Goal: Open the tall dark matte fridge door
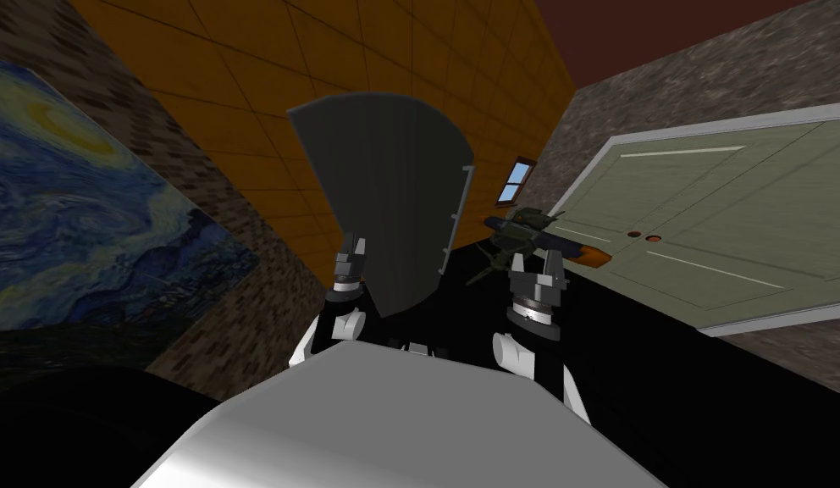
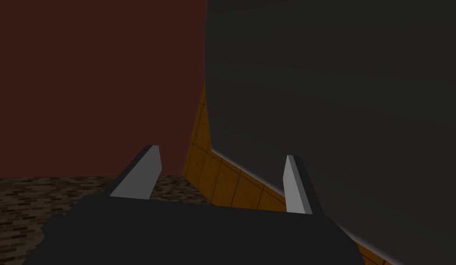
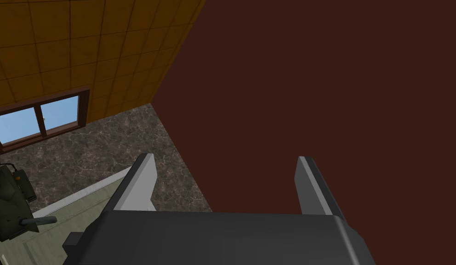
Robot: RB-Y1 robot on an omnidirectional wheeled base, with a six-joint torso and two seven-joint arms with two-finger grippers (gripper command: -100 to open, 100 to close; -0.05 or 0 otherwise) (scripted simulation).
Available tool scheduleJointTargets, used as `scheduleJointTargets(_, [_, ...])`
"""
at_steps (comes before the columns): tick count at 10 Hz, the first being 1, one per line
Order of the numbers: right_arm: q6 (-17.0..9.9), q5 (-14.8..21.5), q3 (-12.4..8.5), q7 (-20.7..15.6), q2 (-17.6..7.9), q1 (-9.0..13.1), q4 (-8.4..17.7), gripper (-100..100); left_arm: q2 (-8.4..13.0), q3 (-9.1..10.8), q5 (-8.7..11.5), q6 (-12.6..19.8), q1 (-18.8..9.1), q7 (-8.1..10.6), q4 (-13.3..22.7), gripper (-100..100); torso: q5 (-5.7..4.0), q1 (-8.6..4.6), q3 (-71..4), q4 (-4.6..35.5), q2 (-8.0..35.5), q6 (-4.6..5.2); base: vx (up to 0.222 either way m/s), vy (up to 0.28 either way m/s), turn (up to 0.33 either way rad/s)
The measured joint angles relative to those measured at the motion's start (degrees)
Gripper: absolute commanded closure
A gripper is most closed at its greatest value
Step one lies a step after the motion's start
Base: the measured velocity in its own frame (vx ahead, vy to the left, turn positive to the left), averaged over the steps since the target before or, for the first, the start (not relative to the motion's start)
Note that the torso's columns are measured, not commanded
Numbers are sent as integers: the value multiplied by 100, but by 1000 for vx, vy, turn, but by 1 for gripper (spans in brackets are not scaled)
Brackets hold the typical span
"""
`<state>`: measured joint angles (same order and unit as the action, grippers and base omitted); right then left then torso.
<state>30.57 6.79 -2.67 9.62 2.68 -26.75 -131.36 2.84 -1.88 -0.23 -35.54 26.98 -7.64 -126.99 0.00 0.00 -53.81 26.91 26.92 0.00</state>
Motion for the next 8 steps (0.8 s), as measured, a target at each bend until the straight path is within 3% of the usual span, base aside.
scheduleJointTargets(2, [0, 0, 0, 0, 0, 0, 0, 0, 0, 0, 0, 0, 0, 0, 0, 0, 0, 0, -1691, 846, 846, 0, 0, 0, 0])
scheduleJointTargets(3, [0, 0, 0, 0, 0, 0, 0, 0, 0, 0, 0, 0, 0, 0, 0, -100, 0, 0, -2538, 1269, 1269, 0, 23, -16, -26])
scheduleJointTargets(5, [0, 0, 0, 0, 0, -1, 2, 0, 186, 16, -17, 211, -132, -62, -10, -100, -2, -7, -3049, 1512, 1508, 1, 31, -33, -38])
scheduleJointTargets(8, [0, 0, 1, 0, 1, -1, 3, 0, 360, 43, -54, 641, -403, -205, 0, -100, -1, -4, -3077, 1536, 1533, 0, 41, -48, -43])
